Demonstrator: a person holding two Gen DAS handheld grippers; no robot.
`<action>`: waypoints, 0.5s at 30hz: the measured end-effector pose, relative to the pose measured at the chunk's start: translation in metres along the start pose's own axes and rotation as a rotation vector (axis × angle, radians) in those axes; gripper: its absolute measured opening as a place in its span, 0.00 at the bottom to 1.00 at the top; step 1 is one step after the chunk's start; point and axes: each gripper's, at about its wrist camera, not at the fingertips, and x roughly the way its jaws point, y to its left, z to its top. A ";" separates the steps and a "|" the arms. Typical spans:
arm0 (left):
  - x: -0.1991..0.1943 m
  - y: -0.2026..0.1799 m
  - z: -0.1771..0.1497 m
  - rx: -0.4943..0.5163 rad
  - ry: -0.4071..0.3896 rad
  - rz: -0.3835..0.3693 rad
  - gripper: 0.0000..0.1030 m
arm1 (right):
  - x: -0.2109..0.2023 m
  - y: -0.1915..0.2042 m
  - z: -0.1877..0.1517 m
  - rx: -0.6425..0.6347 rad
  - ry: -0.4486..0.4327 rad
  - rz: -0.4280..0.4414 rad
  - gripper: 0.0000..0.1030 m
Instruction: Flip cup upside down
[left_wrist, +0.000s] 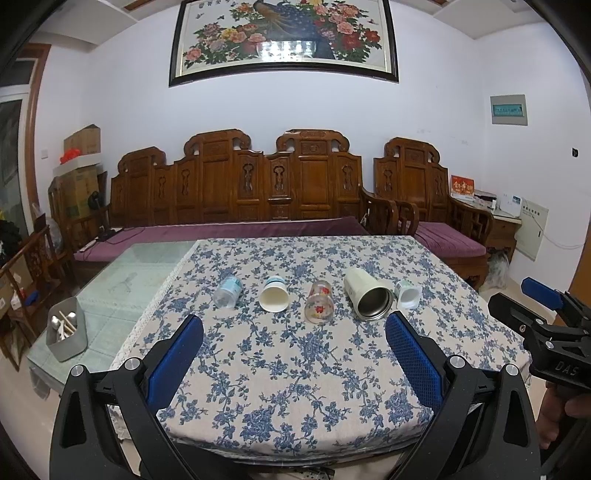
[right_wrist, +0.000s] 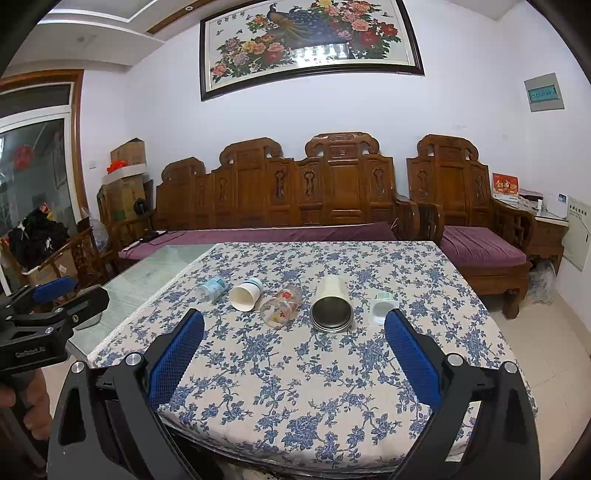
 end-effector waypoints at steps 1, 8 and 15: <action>0.000 0.000 0.001 0.000 -0.001 0.001 0.92 | 0.001 0.000 0.000 -0.001 0.001 0.000 0.96; -0.003 0.000 0.004 0.000 -0.005 0.001 0.92 | 0.002 0.001 -0.003 -0.002 0.000 0.000 0.96; -0.003 0.000 0.001 0.000 -0.008 0.002 0.92 | 0.001 0.000 0.000 -0.001 0.001 0.001 0.96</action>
